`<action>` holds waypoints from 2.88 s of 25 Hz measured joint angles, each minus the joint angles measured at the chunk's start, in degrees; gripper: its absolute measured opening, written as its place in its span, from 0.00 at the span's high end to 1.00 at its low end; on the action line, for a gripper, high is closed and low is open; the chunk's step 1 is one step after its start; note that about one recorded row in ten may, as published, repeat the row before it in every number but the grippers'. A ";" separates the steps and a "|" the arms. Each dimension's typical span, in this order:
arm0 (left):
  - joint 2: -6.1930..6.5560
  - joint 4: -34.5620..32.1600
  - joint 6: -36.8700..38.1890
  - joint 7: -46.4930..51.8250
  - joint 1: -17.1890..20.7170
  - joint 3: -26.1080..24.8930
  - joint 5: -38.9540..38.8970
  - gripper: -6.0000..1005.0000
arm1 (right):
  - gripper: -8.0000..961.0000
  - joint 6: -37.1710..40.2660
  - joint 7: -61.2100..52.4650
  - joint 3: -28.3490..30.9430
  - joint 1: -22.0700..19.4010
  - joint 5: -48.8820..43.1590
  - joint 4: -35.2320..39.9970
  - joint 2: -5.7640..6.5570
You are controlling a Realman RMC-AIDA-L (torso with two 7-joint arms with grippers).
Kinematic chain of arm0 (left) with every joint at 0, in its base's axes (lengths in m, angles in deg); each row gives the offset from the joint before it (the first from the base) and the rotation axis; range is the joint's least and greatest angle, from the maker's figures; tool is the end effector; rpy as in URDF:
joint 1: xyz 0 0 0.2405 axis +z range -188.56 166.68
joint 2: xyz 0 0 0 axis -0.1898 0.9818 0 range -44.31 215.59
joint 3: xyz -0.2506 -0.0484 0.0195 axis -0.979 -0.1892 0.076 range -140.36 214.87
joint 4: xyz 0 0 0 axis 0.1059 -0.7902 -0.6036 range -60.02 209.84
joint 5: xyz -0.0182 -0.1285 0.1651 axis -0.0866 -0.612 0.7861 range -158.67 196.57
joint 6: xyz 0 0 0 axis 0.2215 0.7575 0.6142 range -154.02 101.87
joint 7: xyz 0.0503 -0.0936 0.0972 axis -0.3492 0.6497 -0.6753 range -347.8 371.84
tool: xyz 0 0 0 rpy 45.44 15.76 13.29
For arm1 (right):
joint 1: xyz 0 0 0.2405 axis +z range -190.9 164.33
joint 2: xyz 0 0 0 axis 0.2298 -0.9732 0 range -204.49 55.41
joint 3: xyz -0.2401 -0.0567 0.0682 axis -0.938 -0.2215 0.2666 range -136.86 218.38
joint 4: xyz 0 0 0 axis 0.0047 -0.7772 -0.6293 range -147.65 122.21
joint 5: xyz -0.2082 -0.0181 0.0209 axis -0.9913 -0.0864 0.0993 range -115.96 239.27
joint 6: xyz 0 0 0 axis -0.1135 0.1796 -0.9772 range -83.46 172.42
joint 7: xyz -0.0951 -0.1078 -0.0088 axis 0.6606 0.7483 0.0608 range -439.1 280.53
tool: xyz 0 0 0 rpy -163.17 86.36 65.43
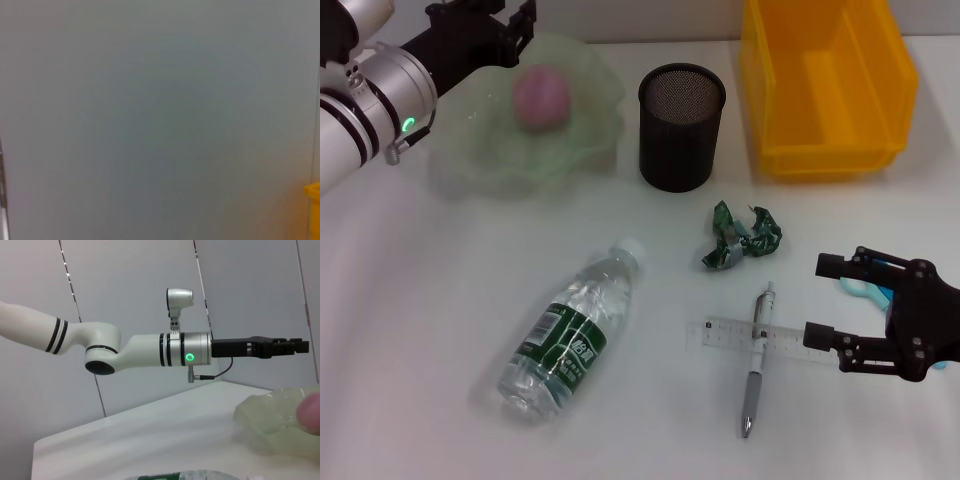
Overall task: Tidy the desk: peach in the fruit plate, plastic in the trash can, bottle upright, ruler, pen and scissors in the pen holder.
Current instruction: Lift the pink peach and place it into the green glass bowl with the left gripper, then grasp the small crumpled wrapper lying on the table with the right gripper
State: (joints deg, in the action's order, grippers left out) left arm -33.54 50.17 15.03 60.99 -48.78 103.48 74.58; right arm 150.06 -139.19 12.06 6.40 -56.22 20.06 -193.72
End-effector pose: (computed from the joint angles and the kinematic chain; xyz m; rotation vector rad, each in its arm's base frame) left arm -0.2397 0.4370 -0.0128 -2.0440 -0.5296 -0.6266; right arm 0.3037 0.2425 0.0062 -2.7028 0.4708 0.9300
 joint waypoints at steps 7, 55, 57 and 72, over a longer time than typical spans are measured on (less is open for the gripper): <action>0.21 -0.93 11.50 1.27 3.88 0.98 0.10 0.44 | 0.13 0.87 -6.30 0.38 -0.41 1.24 3.01 -0.01; 0.70 -3.59 37.25 0.00 14.65 6.81 22.12 0.15 | 0.13 -26.65 -84.02 -49.98 16.95 -26.32 35.99 -0.41; 0.70 -3.57 37.25 0.04 14.61 6.81 22.18 0.15 | 0.13 -28.13 -84.04 -50.96 17.75 -25.38 33.63 -0.41; 0.79 -3.59 37.67 0.08 15.65 6.82 22.07 0.15 | 0.14 -35.17 -84.17 -55.14 21.16 -24.18 22.19 -0.28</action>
State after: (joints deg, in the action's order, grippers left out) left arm -32.74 46.58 52.70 61.07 -33.13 110.30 96.65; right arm 114.89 -223.36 -43.07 27.56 -80.40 42.25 -194.00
